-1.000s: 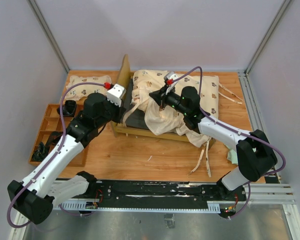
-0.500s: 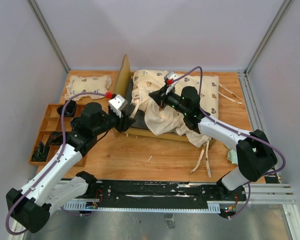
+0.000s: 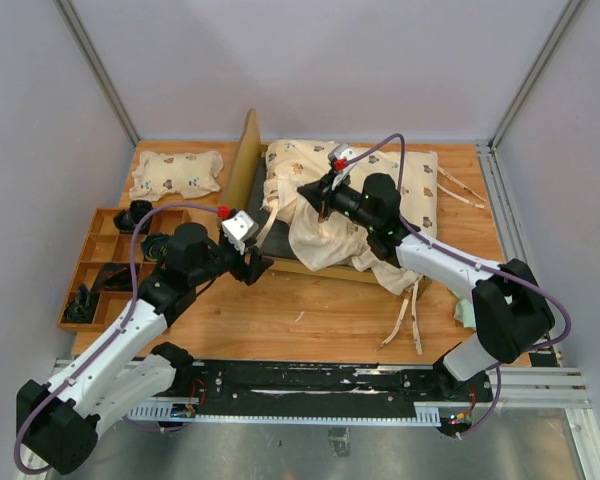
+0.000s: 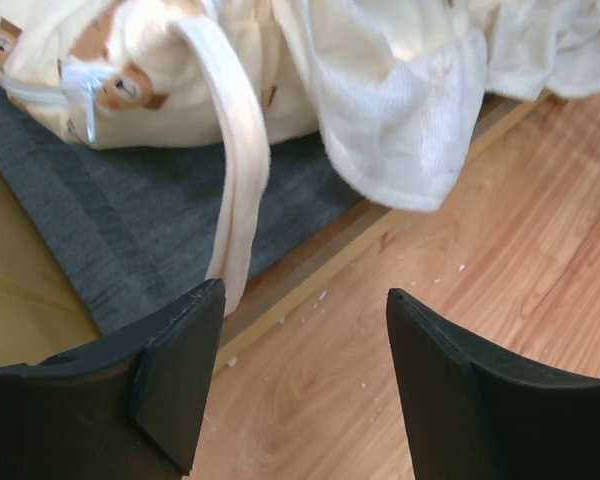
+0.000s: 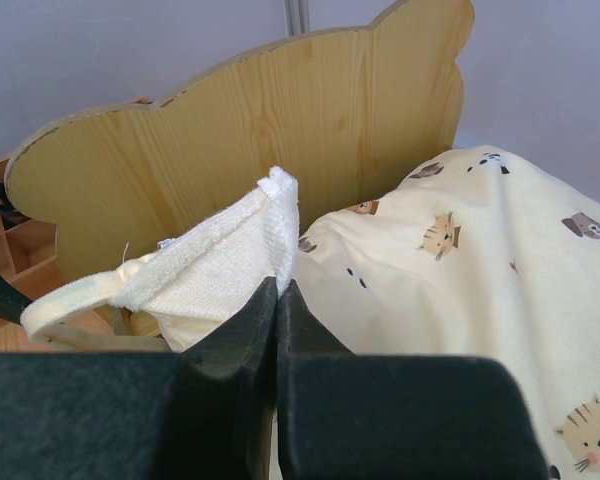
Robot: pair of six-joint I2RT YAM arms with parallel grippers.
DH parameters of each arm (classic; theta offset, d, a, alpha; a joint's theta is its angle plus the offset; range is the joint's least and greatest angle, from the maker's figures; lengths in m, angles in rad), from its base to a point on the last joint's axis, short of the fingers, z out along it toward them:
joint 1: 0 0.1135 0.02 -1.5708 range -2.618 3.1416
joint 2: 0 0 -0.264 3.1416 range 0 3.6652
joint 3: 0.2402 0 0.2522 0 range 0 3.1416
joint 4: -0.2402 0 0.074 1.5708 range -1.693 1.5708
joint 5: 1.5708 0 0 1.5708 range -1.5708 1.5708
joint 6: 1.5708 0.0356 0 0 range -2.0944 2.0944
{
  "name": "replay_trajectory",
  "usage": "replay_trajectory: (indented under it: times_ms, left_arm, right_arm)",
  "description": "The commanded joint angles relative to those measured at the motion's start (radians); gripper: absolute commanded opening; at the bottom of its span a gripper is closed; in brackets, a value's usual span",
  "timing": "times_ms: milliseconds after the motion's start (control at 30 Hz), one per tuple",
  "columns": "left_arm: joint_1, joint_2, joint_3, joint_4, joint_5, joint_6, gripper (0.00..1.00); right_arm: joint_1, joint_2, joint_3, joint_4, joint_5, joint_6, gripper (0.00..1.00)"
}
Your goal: Set up the pet bed
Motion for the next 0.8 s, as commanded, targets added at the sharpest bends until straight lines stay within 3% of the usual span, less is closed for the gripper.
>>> replay_trajectory:
  times_ms: [0,433,767]
  left_arm:
    - [-0.002,-0.062,-0.061,0.028,0.02,0.175,0.72]
    - [0.0,-0.072,-0.078,-0.005,0.113,0.404,0.73]
    - [0.046,-0.061,-0.104,0.058,0.162,0.405,0.73]
  right_arm:
    - [-0.031,0.008,-0.005,0.047,-0.019,0.009,0.0]
    - [-0.029,0.008,-0.018,0.073,-0.028,0.027,0.0]
    - [-0.03,-0.001,-0.024,0.085,-0.033,0.032,0.0]
